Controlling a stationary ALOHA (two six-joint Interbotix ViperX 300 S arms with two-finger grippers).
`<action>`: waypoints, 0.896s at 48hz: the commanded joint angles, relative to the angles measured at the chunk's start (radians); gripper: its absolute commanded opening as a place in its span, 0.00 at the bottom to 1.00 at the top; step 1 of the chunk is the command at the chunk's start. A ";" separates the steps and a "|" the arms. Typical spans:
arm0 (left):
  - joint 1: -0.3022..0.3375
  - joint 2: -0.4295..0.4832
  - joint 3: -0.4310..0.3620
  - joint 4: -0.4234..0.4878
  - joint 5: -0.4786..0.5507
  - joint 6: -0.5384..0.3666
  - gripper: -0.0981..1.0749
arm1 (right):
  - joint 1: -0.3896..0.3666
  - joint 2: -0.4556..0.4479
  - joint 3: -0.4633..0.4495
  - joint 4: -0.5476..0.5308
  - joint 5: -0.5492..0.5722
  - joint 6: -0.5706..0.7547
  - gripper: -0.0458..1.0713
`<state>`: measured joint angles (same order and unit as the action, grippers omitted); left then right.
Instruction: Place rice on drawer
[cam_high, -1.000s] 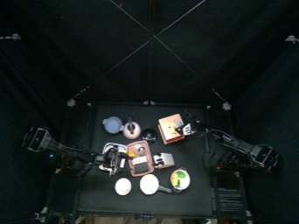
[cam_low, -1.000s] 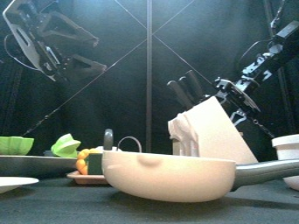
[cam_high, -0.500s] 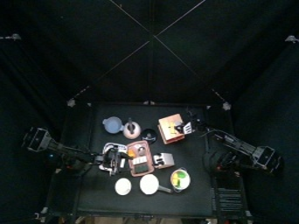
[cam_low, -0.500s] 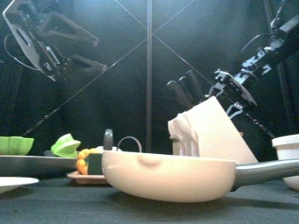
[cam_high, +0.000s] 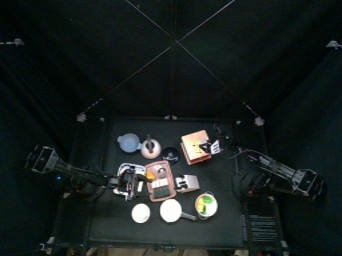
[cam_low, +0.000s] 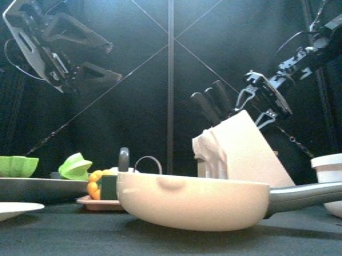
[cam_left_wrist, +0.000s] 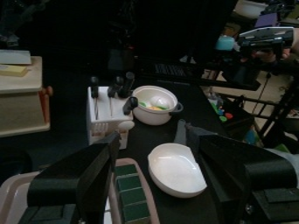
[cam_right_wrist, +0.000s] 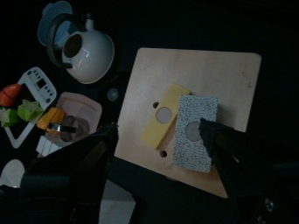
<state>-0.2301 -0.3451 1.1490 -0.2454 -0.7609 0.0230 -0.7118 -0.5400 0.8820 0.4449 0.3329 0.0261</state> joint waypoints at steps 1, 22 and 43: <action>0.000 -0.009 -0.012 0.000 -0.011 0.003 0.89 | 0.009 -0.021 -0.009 0.002 -0.009 -0.002 0.95; 0.005 -0.009 -0.002 0.002 -0.009 0.006 0.89 | 0.071 -0.031 0.003 -0.006 -0.035 -0.003 0.95; 0.009 -0.009 0.002 0.002 -0.009 0.003 0.89 | 0.094 -0.144 0.032 -0.003 -0.035 -0.003 0.95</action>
<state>-0.2240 -0.3451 1.1643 -0.2454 -0.7624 0.0261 -0.6259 -0.6581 0.9143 0.4387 0.3068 0.0245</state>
